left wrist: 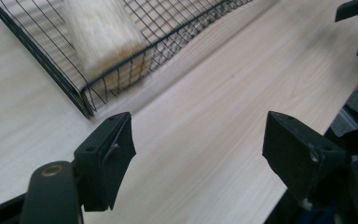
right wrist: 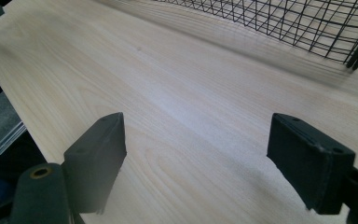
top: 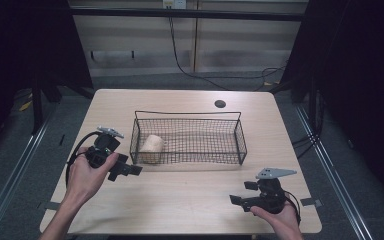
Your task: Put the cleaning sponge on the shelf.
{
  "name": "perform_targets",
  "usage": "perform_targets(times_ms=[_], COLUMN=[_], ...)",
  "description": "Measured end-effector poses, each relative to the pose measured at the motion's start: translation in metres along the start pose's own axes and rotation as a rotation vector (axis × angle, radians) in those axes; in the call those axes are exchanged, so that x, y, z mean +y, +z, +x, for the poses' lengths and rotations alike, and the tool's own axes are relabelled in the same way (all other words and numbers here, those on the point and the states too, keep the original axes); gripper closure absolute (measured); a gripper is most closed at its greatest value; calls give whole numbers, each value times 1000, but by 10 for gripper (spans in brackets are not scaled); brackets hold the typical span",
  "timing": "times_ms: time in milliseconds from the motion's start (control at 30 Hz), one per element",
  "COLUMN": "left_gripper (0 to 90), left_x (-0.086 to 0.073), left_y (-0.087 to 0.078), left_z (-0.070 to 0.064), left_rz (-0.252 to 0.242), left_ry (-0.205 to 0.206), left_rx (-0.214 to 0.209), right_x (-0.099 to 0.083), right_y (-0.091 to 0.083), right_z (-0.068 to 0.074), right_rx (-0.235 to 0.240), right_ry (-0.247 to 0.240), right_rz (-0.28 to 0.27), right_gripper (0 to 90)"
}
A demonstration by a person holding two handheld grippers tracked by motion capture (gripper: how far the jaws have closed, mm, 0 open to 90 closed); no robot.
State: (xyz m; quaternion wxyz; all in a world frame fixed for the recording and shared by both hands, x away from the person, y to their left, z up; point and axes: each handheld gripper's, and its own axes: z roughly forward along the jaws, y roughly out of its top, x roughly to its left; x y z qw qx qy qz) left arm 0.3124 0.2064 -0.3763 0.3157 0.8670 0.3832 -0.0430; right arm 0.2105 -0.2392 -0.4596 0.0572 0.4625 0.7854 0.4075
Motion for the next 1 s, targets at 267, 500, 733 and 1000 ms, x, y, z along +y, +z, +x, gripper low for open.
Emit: perform_targets(times_ms=[267,500,733,1000], left_gripper=[239,218,210,199], left_x=[-37,-70,-109,-130], left_y=[-6,2,6,14], left_z=[2,9,14,22], left_rz=[-35,-46,-90,-103], left_ry=[-32,-87,-134,-169], left_rx=[2,21,6,-8], right_x=[0,0,-1,-4], right_y=[-1,1,1,9], right_z=[0,0,1,-1], right_rx=[-3,-1,-2,-38], right_ry=[4,7,15,6], right_rz=[0,1,-7,40], right_gripper=[193,192,192,201])
